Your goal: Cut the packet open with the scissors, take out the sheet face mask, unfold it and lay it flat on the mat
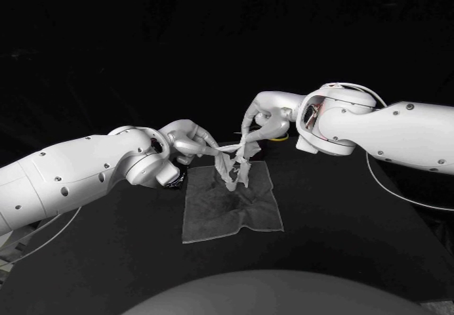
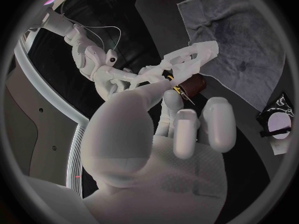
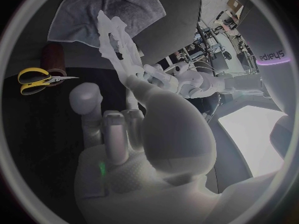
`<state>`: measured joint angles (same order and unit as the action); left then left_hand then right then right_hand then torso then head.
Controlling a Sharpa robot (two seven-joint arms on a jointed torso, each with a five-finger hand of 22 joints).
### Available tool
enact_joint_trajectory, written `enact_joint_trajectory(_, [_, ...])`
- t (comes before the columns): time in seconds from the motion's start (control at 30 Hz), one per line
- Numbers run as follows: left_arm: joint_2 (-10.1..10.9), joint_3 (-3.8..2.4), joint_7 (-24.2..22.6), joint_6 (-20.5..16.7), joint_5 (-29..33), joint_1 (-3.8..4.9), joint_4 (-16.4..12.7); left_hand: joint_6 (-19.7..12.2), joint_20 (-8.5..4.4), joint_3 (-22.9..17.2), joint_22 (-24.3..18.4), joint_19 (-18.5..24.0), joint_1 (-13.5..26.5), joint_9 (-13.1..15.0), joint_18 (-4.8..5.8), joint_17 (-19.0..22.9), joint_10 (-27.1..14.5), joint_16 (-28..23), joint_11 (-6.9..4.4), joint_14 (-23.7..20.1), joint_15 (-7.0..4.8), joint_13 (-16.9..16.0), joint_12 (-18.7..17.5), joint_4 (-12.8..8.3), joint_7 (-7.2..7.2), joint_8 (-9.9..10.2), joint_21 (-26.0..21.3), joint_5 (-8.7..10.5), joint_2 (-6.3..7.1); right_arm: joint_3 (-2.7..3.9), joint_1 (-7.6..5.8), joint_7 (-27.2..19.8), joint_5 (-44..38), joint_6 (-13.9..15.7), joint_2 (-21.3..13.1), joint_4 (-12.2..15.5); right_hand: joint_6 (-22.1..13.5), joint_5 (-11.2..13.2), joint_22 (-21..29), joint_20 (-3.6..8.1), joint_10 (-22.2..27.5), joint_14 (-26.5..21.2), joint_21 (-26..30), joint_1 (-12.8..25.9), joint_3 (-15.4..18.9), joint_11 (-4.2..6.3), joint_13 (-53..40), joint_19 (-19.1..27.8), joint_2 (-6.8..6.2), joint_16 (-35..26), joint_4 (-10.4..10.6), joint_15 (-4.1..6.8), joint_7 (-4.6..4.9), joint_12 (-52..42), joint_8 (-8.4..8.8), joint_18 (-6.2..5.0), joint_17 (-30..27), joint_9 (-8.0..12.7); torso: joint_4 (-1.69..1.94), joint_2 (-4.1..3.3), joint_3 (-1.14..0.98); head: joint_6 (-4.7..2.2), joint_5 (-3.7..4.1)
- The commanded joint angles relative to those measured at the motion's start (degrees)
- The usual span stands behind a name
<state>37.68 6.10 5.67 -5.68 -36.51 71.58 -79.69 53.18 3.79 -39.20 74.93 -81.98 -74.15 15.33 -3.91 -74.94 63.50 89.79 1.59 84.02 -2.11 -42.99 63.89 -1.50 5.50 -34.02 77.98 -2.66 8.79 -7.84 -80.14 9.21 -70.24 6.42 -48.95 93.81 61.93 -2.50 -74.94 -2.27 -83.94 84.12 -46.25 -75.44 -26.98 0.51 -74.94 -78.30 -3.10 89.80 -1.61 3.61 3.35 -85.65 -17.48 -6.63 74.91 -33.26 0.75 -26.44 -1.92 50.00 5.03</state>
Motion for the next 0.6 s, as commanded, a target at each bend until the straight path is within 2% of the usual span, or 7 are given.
enact_joint_trajectory(0.03, [0.0,0.03,-1.2,1.0,-0.6,0.07,-0.5,0.8,-0.2,0.0,4.2,0.2,0.0,0.7,0.24,-14.4,0.9,0.0,-0.51,5.7,-0.11,-0.8,0.2,0.1,-0.1,-1.1,-0.2,-0.22,-1.22,0.05,-0.09,1.4,-1.1,-0.5,-0.1,0.4,0.4,-0.3,-6.0,-0.02,-4.6,5.9,-0.5,0.3,-0.4,0.43,-12.2,-0.4,0.13,0.2,0.0,0.46,-0.06,-0.4,-0.26,-0.15,15.1,-0.6,0.06,0.07,-0.01,0.0,0.09])
enact_joint_trajectory(0.17, [1.1,0.14,-2.0,0.6,-0.7,0.04,-2.0,0.9,-0.42,-0.4,4.4,0.0,-0.2,1.1,0.31,-14.6,2.2,0.0,-0.78,5.8,-0.37,-2.1,0.8,-0.3,-0.29,-1.8,0.1,-0.24,-1.24,0.02,-0.09,2.2,-2.6,-1.4,-1.0,1.8,0.4,-0.3,-6.0,0.0,-4.6,5.9,-0.8,0.3,-0.5,0.44,-12.1,-0.5,0.08,0.2,0.0,0.47,-0.06,-0.3,-0.27,-0.11,15.1,-0.6,-0.12,0.06,0.07,0.0,0.13])
enact_joint_trajectory(0.4, [4.4,0.29,-4.0,1.9,1.4,-0.21,-6.0,0.9,-0.6,-0.9,5.0,-0.5,-0.1,1.2,0.51,-15.1,2.9,0.2,-0.9,6.0,-0.53,-2.5,1.0,-0.5,-0.39,-2.2,0.8,-0.24,-0.98,-0.22,-0.08,3.1,-4.4,-1.8,-4.1,5.6,0.4,-0.3,-6.1,0.01,-4.6,5.9,-0.9,0.4,-0.6,0.45,-12.2,-0.5,0.02,0.2,-0.1,0.49,-0.08,-0.4,-0.31,-0.09,15.1,-0.6,0.05,0.19,0.09,0.0,0.35])
enact_joint_trajectory(0.6, [7.5,1.12,-4.4,2.7,3.3,-0.56,-11.2,1.0,-0.63,-0.9,5.0,-0.5,0.1,1.3,0.51,-15.1,3.0,0.2,-0.91,6.0,-0.55,-2.6,1.0,-0.5,-0.4,-2.3,0.8,-0.24,-0.87,-0.72,0.26,3.8,-4.9,-2.2,-7.4,10.1,0.4,-0.3,-6.1,0.03,-4.6,5.9,-1.0,0.6,-0.8,0.47,-12.2,-0.6,-0.09,0.2,-0.1,0.5,-0.1,-0.4,-0.37,-0.08,15.1,-0.6,0.1,0.37,0.02,0.0,0.18])
